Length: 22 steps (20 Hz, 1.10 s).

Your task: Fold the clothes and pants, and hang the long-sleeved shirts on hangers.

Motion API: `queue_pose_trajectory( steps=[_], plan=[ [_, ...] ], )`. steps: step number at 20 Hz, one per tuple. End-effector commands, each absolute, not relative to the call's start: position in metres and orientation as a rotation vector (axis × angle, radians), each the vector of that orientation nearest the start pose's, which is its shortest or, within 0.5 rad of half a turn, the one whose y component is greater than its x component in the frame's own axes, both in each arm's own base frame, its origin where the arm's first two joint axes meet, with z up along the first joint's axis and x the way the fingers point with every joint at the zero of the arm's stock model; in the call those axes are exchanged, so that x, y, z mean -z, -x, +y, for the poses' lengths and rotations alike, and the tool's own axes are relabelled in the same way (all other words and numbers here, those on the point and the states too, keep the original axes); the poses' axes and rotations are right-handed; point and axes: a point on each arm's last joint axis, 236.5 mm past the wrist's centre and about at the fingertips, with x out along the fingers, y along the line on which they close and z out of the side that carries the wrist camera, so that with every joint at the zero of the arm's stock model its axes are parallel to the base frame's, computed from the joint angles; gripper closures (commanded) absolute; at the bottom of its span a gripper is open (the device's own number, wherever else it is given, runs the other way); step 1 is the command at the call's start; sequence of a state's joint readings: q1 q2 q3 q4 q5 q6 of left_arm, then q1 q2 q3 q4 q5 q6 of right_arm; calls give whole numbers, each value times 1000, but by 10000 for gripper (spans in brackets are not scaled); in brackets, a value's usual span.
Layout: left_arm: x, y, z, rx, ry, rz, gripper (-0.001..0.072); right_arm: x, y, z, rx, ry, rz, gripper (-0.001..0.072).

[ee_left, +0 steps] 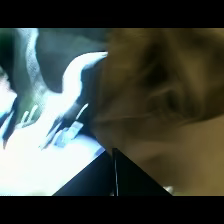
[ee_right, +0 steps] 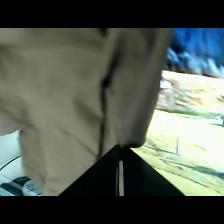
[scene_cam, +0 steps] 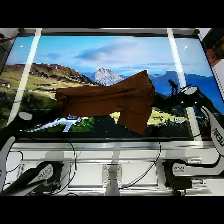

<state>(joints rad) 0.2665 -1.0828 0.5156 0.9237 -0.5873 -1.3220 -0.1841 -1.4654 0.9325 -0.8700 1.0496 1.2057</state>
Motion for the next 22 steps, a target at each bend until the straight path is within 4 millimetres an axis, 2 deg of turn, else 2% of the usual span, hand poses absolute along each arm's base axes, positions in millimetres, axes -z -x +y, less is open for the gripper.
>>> queue_pose_trajectory(
  steps=[1, 3, 6, 9, 12, 14, 16, 18, 20, 22],
  plan=[
    [-2, -374, 15, -14, 504, 822, 688, 37, -378, 63, -344, -501, 1244, 700],
    [-78, -392, 21, 7, 451, 642, 688, -14, -389, 61, -359, -447, 1116, 700],
    [-190, -392, 30, 5, 380, 354, 688, -107, -395, 60, -377, -352, 886, 700],
    [-280, -364, 39, -28, 330, 77, 688, -214, -376, 62, -386, -243, 628, 700],
    [-351, -314, 38, -44, 290, -156, 688, -320, -331, 68, -383, -129, 367, 700],
    [-384, -280, 32, -40, 269, -269, 689, -375, -292, 66, -343, -40, 220, 701],
    [-402, -249, 20, -17, 247, -332, 690, -419, -251, 61, -283, 19, 96, 701],
    [-414, -223, 10, 4, 229, -377, 691, -451, -212, 60, -243, 64, -7, 701],
    [-424, -203, 4, 16, 220, -423, 692, -475, -178, 66, -238, 76, -90, 702],
    [-433, -189, -2, 35, 241, -450, 693, -489, -158, 70, -238, 73, -141, 701]
  ],
)
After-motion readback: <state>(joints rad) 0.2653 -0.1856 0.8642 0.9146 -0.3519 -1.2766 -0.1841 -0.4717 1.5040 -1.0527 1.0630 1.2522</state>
